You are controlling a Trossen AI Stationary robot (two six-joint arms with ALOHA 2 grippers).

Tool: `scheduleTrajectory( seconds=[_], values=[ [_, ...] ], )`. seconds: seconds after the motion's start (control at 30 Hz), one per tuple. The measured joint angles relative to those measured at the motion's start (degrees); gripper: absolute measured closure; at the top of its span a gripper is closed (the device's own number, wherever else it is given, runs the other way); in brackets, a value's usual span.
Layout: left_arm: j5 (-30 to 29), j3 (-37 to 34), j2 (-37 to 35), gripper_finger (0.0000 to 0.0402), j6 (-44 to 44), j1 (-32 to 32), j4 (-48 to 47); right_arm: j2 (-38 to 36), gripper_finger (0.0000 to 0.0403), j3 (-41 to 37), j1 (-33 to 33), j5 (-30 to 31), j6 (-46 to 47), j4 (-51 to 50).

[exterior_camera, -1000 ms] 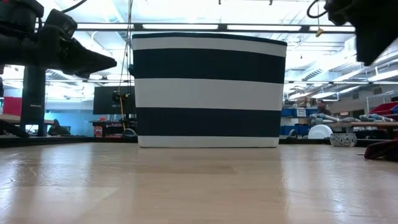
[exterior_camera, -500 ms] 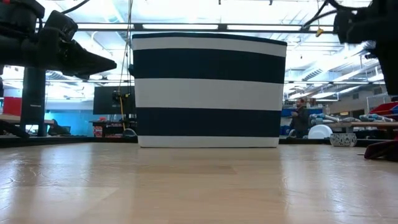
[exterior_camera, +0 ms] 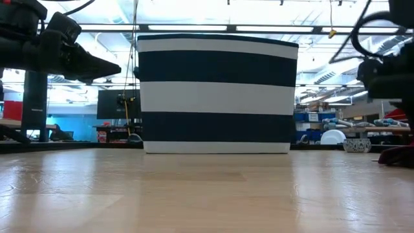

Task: Sort clothes
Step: Put the maroon underwear into the blue bin

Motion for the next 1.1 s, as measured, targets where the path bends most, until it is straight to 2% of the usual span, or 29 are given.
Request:
scheduleTrajectory(
  seconds=[0.17, 0.23, 0.3, 0.37, 0.4, 0.57, 0.9, 1.0, 1.1],
  values=[
    [0.0, 0.0, 0.0, 0.0291, 0.0, 0.0, 0.0, -1.2, 0.0271, -5.9, -0.4, -1.5, -0.7, 8.1],
    [0.0, 0.0, 0.0, 0.0291, 0.0, 0.0, -0.1, -1.2, 0.0286, -6.2, -0.5, -1.5, -0.9, 8.7],
    [0.0, 0.0, 0.0, 0.0291, 0.0, 0.0, 0.0, -1.8, 0.0321, -5.4, -0.4, -0.6, -1.7, 8.3],
    [0.0, 0.0, 0.0, 0.0291, 0.0, 0.0, -0.1, -2.6, 0.0373, -4.1, -0.4, 0.5, -2.6, 6.4],
    [0.0, 0.0, 0.0, 0.0291, 0.0, 0.0, -0.2, -3.4, 0.0386, -3.3, -0.4, 1.0, -2.8, 4.0],
    [0.0, 0.0, 0.0, 0.0291, 0.0, 0.0, -0.3, -6.3, 0.0393, 2.5, -0.5, 1.5, -2.2, -8.1],
    [-0.1, 0.0, 0.0, 0.0291, 0.2, 0.0, -0.2, -8.6, 0.0399, 21.0, -0.4, 7.2, -2.2, -32.3],
    [-0.1, 0.0, 0.0, 0.0291, 0.2, 0.0, -0.1, -8.6, 0.0399, 26.5, -0.4, 9.8, -2.5, -36.8],
    [-0.1, 0.0, 0.0, 0.0291, 0.3, 0.0, -0.1, -8.9, 0.0399, 30.5, -0.4, 11.7, -5.8, -36.5]
  ],
)
